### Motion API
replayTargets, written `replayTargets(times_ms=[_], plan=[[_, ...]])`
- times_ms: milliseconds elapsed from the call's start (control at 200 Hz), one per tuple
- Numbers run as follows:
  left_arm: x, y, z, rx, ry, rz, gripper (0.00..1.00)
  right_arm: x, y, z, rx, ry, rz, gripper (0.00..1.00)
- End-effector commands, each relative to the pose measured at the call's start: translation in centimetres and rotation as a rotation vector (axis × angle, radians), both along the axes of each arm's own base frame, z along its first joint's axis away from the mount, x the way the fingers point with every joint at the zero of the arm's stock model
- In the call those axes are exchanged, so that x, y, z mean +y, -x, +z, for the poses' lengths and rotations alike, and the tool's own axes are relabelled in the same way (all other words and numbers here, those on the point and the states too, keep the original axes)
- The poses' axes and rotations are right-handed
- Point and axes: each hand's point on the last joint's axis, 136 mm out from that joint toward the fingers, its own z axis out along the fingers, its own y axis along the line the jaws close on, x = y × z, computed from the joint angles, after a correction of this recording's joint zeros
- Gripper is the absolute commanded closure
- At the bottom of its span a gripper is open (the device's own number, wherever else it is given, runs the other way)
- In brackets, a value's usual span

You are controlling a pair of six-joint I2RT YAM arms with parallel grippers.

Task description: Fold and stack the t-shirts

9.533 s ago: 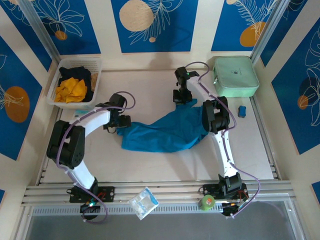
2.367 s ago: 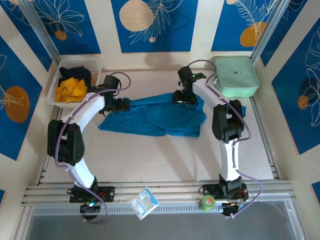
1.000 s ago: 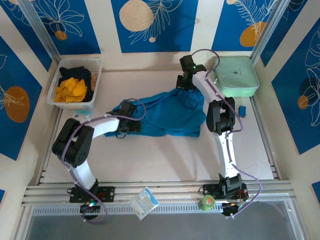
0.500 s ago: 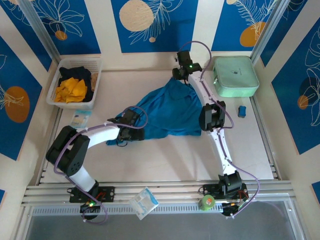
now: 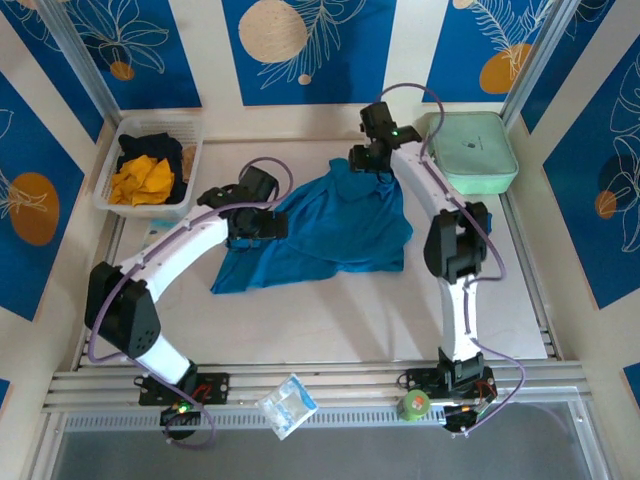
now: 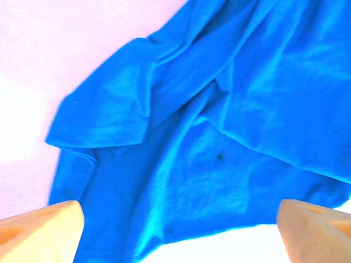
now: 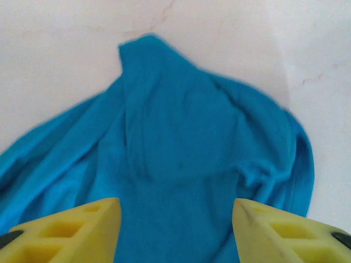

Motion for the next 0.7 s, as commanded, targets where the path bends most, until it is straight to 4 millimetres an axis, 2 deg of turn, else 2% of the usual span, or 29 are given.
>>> replayTargets(times_ms=[0, 65, 115, 210, 325, 385, 535, 695], plan=[[2.3, 0.9, -3.1, 0.123, -0.070, 0.020, 0.27, 0.6, 3.2, -2.0, 0.087, -0.118, -0.048, 0.56], [2.6, 0.4, -4.0, 0.138, -0.058, 0.034, 0.41, 0.5, 4.9, -3.1, 0.123, -0.148, -0.060, 0.68], [2.8, 0.1, -4.6, 0.147, -0.048, 0.047, 0.44, 0.5, 6.0, -3.6, 0.145, -0.170, -0.064, 0.72], [3.0, -0.4, -5.7, 0.154, -0.026, 0.072, 0.43, 1.0, 8.1, -4.9, 0.189, -0.209, -0.066, 0.77], [2.7, -1.6, -7.1, 0.148, 0.015, 0.075, 0.29, 1.7, 10.3, -6.6, 0.228, -0.226, -0.071, 0.82], [2.5, -2.5, -7.8, 0.142, 0.017, 0.073, 0.26, 2.1, 11.3, -7.5, 0.246, -0.232, -0.075, 0.83], [2.6, -4.9, -9.2, 0.141, -0.021, 0.074, 0.25, 2.6, 13.7, -10.4, 0.305, -0.224, -0.103, 0.89], [4.6, -7.2, -11.5, 0.168, -0.116, 0.113, 0.30, 1.4, 15.6, -12.8, 0.356, -0.199, -0.151, 0.93]])
